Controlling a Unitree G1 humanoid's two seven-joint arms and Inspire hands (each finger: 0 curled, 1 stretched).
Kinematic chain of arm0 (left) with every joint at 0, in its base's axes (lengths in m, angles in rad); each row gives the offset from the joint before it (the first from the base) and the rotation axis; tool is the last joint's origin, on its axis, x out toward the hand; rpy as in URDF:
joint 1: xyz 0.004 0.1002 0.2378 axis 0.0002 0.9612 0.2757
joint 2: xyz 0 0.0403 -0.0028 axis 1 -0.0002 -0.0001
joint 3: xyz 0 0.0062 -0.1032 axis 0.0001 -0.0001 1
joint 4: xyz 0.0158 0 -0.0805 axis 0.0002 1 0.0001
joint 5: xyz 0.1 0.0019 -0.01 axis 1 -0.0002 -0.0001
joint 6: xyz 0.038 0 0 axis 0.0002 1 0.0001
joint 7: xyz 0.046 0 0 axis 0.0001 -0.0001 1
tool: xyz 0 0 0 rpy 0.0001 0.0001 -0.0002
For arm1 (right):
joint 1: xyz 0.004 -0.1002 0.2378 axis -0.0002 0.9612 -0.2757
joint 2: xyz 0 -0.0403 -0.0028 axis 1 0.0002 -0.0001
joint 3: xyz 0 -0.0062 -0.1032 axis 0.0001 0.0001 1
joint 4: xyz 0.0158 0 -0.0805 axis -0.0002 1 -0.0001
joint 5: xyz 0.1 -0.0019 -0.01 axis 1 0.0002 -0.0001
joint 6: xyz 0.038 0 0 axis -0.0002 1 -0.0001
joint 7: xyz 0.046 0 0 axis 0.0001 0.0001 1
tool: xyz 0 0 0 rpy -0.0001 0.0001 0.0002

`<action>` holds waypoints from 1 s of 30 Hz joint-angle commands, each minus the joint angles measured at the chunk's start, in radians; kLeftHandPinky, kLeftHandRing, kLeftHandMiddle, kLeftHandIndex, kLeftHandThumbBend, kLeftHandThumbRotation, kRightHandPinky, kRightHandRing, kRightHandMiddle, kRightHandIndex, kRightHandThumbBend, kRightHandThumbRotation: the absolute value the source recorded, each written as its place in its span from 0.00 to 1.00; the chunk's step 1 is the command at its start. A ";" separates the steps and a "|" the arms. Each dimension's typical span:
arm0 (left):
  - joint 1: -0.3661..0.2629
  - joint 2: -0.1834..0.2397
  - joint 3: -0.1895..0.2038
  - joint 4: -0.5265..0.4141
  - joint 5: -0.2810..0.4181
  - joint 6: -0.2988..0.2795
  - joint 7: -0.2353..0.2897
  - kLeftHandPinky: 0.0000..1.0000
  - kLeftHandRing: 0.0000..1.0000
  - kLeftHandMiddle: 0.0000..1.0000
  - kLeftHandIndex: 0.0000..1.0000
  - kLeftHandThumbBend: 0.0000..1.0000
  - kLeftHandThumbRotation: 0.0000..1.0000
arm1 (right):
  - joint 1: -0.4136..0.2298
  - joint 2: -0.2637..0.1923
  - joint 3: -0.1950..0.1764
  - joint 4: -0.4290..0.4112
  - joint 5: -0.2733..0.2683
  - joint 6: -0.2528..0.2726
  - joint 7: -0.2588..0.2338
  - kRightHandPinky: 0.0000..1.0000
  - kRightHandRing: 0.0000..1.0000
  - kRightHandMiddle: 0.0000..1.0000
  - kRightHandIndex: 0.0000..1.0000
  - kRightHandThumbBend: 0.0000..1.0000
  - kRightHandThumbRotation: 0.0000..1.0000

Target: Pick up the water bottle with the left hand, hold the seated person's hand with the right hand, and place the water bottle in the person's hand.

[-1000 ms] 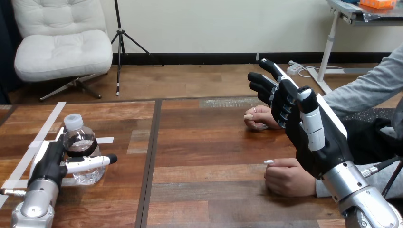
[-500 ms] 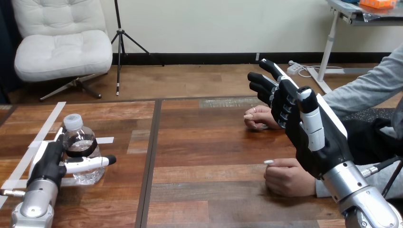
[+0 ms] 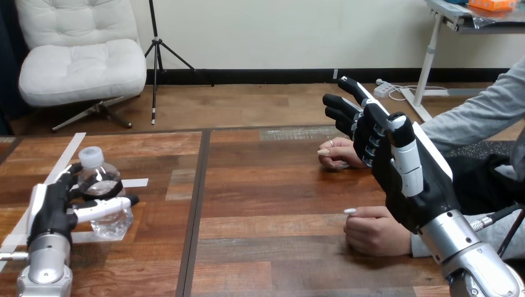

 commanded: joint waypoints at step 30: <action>-0.071 -0.034 0.030 -0.025 -0.036 -0.080 0.143 0.45 0.52 0.57 0.56 0.81 0.00 | -0.031 0.006 -0.015 -0.047 0.017 -0.010 -0.009 1.00 0.95 0.92 0.98 1.00 1.00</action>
